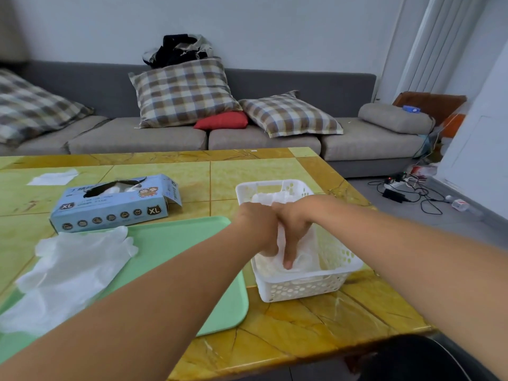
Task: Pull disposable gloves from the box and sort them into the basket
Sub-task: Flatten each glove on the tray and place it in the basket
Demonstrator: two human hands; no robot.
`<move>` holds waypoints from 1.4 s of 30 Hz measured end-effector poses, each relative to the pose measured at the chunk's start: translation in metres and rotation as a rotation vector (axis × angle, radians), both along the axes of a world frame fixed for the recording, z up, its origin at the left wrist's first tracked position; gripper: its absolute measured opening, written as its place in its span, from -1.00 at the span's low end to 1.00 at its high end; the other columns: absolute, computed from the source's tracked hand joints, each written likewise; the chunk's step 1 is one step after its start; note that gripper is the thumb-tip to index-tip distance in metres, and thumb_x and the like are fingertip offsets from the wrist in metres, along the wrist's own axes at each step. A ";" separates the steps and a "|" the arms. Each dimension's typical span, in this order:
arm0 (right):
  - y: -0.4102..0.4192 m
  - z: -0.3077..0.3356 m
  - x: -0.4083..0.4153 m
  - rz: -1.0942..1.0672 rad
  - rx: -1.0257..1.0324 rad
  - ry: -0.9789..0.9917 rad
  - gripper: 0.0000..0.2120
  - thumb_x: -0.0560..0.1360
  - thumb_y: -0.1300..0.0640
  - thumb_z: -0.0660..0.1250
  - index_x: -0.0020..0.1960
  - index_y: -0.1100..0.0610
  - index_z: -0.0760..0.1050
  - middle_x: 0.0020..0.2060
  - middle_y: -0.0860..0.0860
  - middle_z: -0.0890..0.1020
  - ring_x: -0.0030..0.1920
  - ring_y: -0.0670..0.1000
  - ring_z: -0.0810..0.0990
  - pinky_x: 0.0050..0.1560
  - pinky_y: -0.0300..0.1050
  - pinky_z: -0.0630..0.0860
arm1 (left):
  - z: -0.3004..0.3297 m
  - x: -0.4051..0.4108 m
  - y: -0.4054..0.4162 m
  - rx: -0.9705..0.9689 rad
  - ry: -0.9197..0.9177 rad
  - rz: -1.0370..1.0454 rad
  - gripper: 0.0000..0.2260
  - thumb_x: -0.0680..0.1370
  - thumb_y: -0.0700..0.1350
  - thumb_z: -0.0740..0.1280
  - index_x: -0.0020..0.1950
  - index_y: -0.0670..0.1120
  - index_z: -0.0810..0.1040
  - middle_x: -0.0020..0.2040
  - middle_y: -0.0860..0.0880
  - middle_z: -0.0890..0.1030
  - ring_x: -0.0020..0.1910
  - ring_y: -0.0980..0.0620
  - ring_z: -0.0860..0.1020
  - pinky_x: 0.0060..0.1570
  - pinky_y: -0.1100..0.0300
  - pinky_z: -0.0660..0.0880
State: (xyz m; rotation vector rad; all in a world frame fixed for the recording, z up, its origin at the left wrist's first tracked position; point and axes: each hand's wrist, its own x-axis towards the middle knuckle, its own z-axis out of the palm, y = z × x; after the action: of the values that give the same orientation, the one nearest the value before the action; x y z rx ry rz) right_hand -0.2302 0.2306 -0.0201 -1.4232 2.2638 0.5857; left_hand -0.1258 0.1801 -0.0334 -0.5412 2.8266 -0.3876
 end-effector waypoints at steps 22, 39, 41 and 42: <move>-0.094 -0.006 0.228 0.472 -0.461 -0.398 -0.53 0.58 0.00 0.40 0.46 0.04 0.45 0.35 -0.01 0.55 0.25 0.03 0.55 0.17 -0.14 0.46 | 0.004 0.275 -0.160 0.385 0.511 0.414 -0.81 0.54 -0.19 0.36 0.12 -0.05 0.65 0.08 -0.03 0.66 0.03 -0.01 0.58 0.11 0.07 0.53; -0.133 -0.052 0.210 0.499 -0.555 -0.607 -0.86 0.56 0.09 0.43 0.08 0.04 0.72 -0.03 -0.19 0.73 -0.04 -0.22 0.66 0.11 -0.21 0.57 | -0.029 0.323 -0.207 0.543 0.415 0.424 -0.50 0.57 -0.33 0.29 0.44 0.05 0.36 0.25 0.04 0.47 0.08 0.05 0.48 -0.06 0.26 0.43; -0.133 -0.049 0.204 0.464 -0.500 -0.676 -0.86 0.59 0.11 0.38 0.06 0.03 0.72 -0.08 -0.17 0.73 -0.10 -0.20 0.64 0.05 -0.18 0.56 | -0.033 0.322 -0.207 0.567 0.357 0.433 -0.49 0.59 -0.23 0.34 0.48 0.06 0.28 0.27 0.04 0.46 0.11 0.02 0.50 0.03 0.20 0.44; -0.131 -0.048 0.201 0.445 -0.471 -0.726 -0.85 0.61 0.13 0.36 0.05 0.05 0.72 -0.09 -0.11 0.73 -0.12 -0.17 0.63 0.04 -0.14 0.56 | -0.035 0.322 -0.207 0.584 0.349 0.441 -0.47 0.60 -0.21 0.34 0.49 0.08 0.23 0.26 0.04 0.46 0.11 0.01 0.51 0.03 0.18 0.47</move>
State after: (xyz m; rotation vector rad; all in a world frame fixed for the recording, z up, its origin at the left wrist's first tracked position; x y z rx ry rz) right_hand -0.0294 0.0996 -0.0682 -1.9698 1.5512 -0.3522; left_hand 0.1957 -0.0270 -0.0688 -1.1316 2.8017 0.6476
